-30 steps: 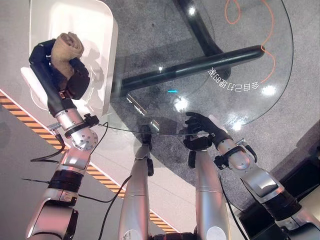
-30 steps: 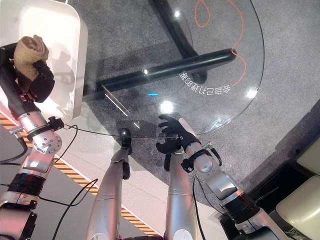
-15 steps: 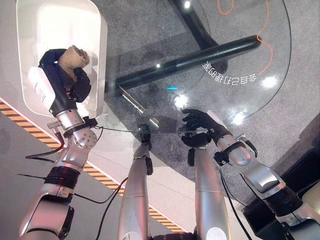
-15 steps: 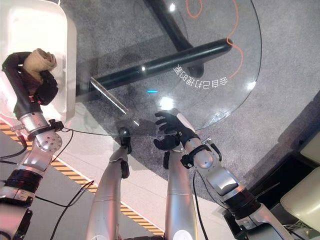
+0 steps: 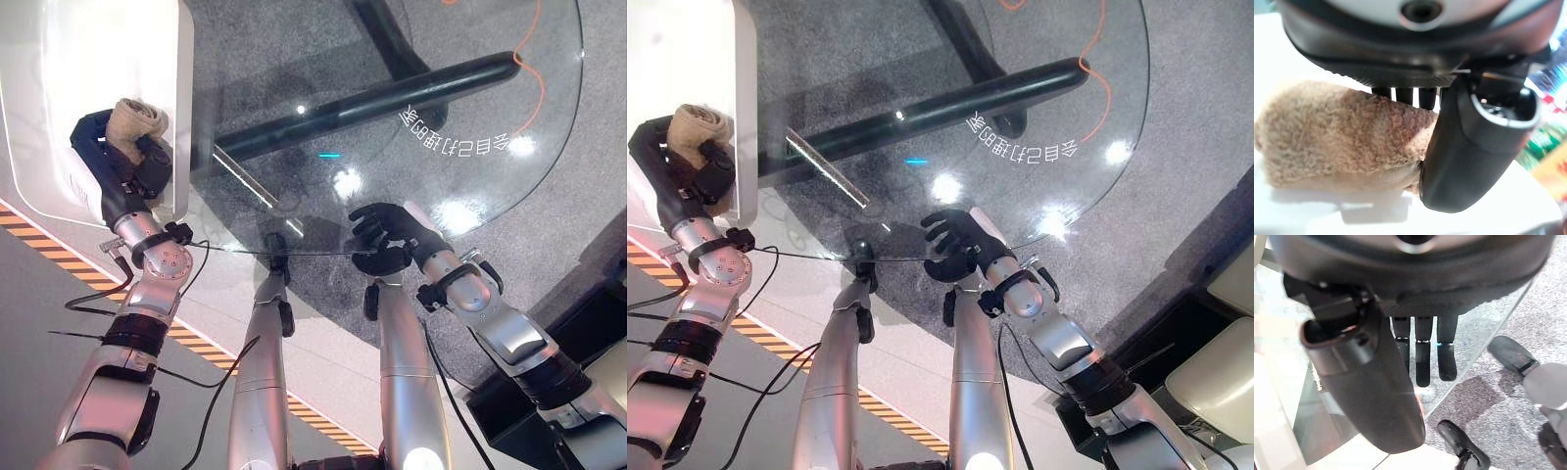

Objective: Wipe the table with a cloth and put it in the basket.

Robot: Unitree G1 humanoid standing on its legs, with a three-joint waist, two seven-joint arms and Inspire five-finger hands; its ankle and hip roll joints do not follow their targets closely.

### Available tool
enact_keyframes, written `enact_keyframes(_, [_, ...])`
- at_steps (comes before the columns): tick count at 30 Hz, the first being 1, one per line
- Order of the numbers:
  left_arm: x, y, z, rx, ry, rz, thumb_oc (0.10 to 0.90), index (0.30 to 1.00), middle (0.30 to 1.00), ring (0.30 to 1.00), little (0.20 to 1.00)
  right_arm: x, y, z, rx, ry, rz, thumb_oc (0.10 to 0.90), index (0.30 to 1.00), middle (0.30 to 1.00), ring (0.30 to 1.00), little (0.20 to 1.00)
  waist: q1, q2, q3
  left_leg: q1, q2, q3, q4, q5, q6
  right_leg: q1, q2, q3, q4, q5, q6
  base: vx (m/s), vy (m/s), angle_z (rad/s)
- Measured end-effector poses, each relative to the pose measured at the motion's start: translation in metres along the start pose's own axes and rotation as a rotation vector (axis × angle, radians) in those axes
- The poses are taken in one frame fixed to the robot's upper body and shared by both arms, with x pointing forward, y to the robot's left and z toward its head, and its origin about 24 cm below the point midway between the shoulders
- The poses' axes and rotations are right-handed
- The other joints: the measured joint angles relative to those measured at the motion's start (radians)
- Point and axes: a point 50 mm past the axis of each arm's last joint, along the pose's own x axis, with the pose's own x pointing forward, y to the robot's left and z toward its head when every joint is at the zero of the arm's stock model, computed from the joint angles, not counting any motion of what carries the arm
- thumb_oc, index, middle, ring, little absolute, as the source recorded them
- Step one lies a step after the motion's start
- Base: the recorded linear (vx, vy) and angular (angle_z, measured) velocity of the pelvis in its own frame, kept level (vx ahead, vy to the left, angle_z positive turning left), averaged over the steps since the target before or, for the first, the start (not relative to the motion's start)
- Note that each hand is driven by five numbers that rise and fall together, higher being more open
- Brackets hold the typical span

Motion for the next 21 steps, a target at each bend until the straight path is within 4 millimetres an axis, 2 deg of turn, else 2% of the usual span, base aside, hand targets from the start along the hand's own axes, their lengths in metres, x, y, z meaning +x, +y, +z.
enact_keyframes(8, [0.012, -0.005, 0.006, -0.057, 0.047, -0.007, 0.100, 0.300, 0.300, 0.300, 0.200, 0.011, 0.003, 0.005, 0.025, -0.006, 0.019, 0.800, 0.900, 0.900, 0.900, 0.900, -0.004, -0.004, -0.006, -0.009, 0.001, -0.019, -0.007, 0.005, -0.008, -0.002, 0.001, -0.022, -0.001, 0.001, -0.003, -0.03, -0.026, 0.03])
enact_keyframes(9, [0.013, -0.005, 0.007, -0.059, 0.044, -0.005, 0.169, 0.359, 0.359, 0.359, 0.269, 0.012, 0.002, 0.006, 0.034, -0.006, 0.019, 0.800, 0.900, 0.900, 0.900, 0.900, -0.004, -0.004, -0.006, -0.011, 0.001, -0.020, -0.007, 0.006, -0.009, -0.005, 0.001, -0.023, -0.001, 0.001, -0.003, -0.02, -0.037, 0.02])
enact_keyframes(10, [0.014, -0.005, 0.008, -0.057, 0.042, -0.003, 0.534, 0.672, 0.672, 0.672, 0.634, 0.012, 0.002, 0.006, 0.038, -0.009, 0.020, 0.800, 0.900, 0.900, 0.900, 0.900, -0.004, -0.004, -0.006, -0.015, 0.001, -0.021, -0.006, 0.006, -0.010, -0.007, 0.001, -0.023, -0.001, 0.001, -0.003, 0.00, 0.000, 0.00])
enact_keyframes(11, [0.015, -0.005, 0.008, -0.056, 0.040, -0.001, 0.624, 0.749, 0.749, 0.749, 0.724, 0.012, 0.002, 0.006, 0.040, -0.012, 0.020, 0.800, 0.900, 0.900, 0.900, 0.900, -0.005, -0.004, -0.006, -0.016, 0.001, -0.022, -0.006, 0.006, -0.010, -0.009, 0.001, -0.024, -0.001, 0.001, -0.003, 0.00, -0.040, 0.01])
enact_keyframes(12, [0.016, -0.004, 0.009, -0.054, 0.037, -0.001, 0.800, 0.900, 0.900, 0.900, 0.900, 0.012, 0.002, 0.007, 0.041, -0.016, 0.020, 0.800, 0.900, 0.900, 0.900, 0.900, -0.007, -0.004, -0.006, -0.018, 0.001, -0.023, -0.006, 0.007, -0.012, -0.010, 0.001, -0.024, 0.000, 0.001, -0.003, 0.00, -0.042, 0.01])
enact_keyframes(21, [0.018, -0.004, 0.010, -0.055, 0.047, 0.001, 0.800, 0.900, 0.900, 0.900, 0.900, 0.012, 0.003, 0.008, 0.045, -0.019, 0.018, 0.800, 0.900, 0.900, 0.900, 0.900, -0.007, -0.004, -0.006, -0.017, 0.000, -0.024, -0.007, 0.009, -0.014, -0.010, 0.001, -0.026, 0.000, 0.001, -0.003, 0.00, -0.013, 0.00])
